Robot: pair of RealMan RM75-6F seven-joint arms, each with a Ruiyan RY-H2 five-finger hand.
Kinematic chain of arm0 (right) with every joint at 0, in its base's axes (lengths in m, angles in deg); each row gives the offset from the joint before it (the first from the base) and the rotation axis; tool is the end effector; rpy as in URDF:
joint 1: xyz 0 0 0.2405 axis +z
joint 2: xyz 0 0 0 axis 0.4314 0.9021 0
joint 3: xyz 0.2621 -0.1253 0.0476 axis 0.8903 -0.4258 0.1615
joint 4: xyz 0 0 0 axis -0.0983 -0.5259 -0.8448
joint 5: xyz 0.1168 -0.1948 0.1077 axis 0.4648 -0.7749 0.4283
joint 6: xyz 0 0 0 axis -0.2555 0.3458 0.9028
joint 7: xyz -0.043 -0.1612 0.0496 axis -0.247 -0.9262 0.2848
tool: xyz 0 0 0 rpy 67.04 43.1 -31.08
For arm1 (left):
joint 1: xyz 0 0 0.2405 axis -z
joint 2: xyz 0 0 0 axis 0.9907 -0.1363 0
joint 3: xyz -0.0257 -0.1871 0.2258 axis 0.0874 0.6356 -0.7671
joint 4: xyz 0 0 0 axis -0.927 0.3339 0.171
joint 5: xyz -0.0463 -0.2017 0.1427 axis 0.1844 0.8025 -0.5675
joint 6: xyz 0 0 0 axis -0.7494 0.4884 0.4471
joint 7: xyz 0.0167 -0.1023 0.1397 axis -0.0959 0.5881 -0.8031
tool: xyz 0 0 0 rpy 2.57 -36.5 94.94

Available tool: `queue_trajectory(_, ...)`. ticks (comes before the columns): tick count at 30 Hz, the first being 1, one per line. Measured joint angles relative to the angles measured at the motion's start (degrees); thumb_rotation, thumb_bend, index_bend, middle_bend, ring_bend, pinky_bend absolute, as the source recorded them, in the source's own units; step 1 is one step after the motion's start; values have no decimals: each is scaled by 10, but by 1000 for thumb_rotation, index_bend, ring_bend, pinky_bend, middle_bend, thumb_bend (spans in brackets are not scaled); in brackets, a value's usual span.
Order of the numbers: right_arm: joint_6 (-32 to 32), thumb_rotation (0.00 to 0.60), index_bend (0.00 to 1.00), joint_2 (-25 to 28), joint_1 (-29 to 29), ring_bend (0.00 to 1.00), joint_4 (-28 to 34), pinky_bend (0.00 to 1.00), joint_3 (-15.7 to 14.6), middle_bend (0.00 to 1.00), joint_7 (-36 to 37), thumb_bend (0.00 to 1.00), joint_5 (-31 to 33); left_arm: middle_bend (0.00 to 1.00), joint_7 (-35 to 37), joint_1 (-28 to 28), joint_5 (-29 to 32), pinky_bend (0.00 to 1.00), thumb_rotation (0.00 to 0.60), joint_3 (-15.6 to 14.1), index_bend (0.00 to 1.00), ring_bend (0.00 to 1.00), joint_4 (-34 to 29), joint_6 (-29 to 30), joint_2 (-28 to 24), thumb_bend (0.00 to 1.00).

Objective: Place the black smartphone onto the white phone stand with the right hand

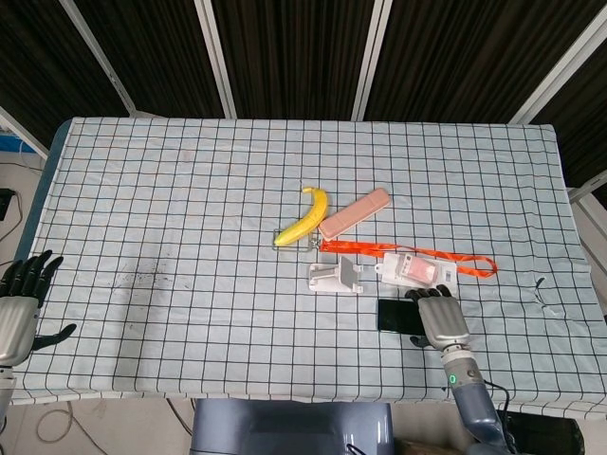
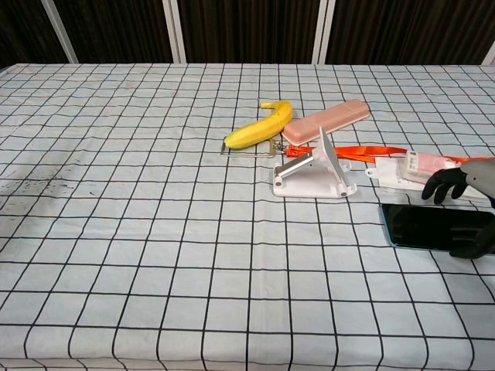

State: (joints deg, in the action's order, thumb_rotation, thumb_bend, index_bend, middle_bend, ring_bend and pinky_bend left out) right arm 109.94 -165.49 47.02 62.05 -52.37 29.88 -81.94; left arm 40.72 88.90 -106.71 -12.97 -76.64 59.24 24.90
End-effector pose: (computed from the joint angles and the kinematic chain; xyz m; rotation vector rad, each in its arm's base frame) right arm -0.2722 -0.2927 -0.0396 1.6277 -1.0861 0.6270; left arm -0.3545 0.2271 0.1281 -1.4387 -0.8590 -0.8672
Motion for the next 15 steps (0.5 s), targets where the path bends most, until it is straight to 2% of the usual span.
queue_trajectory(15, 1, 600, 325, -13, 11, 285, -11, 161, -4, 329, 1, 215, 22, 0, 7, 1, 1, 0, 600, 0, 0, 0, -1, -2, -2, 0)
